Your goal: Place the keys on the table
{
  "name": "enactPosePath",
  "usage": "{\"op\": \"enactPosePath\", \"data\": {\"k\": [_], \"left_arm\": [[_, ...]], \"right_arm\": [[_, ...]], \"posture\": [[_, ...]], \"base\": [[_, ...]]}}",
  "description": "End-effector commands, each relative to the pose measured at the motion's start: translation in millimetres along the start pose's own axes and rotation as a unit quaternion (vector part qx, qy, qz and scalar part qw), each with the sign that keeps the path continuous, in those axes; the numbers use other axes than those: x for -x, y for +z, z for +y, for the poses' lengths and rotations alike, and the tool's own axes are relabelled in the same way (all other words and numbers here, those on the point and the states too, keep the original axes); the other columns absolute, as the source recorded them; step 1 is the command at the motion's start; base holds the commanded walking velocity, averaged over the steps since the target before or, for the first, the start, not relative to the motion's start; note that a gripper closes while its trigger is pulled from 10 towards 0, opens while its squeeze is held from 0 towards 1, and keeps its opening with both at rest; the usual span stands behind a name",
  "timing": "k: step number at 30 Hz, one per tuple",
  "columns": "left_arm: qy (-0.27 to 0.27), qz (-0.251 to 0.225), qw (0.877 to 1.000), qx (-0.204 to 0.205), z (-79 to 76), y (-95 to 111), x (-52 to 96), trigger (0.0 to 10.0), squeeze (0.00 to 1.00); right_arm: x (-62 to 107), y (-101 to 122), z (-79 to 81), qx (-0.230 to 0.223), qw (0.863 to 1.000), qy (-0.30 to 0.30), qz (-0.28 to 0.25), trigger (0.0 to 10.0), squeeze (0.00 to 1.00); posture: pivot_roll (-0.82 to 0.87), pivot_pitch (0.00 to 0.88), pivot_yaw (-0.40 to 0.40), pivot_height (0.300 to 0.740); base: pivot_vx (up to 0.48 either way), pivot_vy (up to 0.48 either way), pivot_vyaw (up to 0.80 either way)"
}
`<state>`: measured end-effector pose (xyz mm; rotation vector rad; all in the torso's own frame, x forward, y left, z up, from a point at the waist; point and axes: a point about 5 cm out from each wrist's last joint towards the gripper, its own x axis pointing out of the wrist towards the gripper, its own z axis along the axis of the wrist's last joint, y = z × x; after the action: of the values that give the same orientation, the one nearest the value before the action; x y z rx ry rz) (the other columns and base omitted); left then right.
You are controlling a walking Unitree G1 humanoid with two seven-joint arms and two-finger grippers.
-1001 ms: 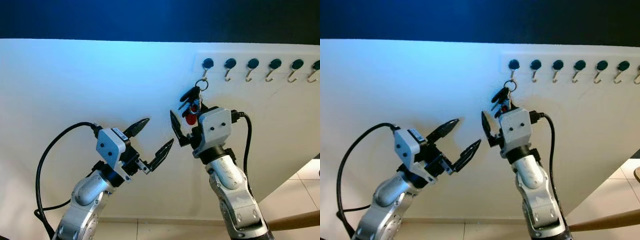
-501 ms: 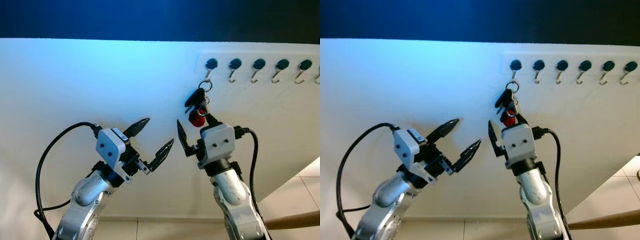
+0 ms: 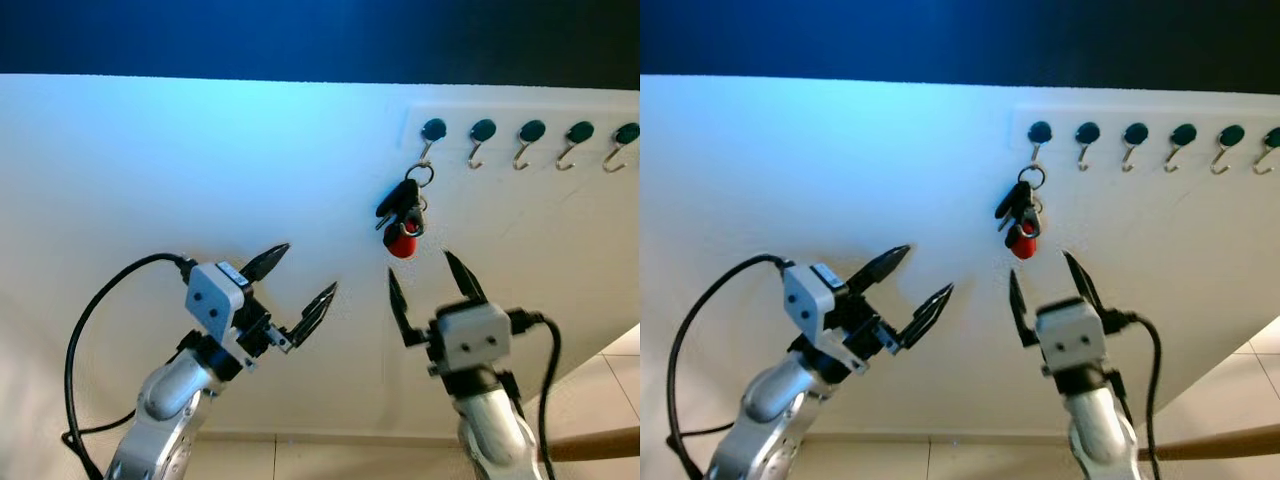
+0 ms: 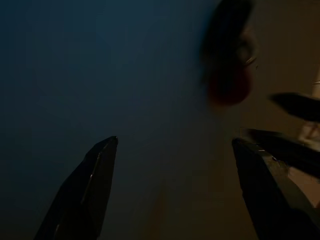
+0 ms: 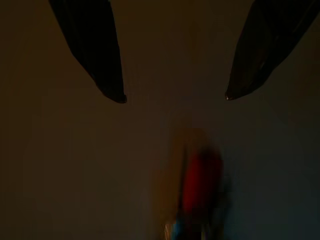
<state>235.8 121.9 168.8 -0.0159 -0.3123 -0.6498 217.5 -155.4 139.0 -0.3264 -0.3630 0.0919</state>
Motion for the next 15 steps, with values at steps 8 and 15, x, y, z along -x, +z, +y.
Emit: {"op": "enactPosePath", "data": {"k": [8,15], "left_arm": [[0.253,0.219,0.935,0.115,45.0,-101,89.2,10.0,0.0],[0.369,0.377,0.835,0.157,43.9,-160,157.9,10.0,0.0]], "right_arm": [[73.2,-98,-16.9,0.019,0.964,-0.067,0.256,10.0,0.0],[122.4,-168,-15.6,-0.094,0.864,-0.117,0.48,10.0,0.0]], "posture": [[0.01,0.064,0.003,0.74],[0.0,0.046,-0.001,0.74]], "base": [[0.0,0.0,0.0],[0.0,0.0,0.0]]}}
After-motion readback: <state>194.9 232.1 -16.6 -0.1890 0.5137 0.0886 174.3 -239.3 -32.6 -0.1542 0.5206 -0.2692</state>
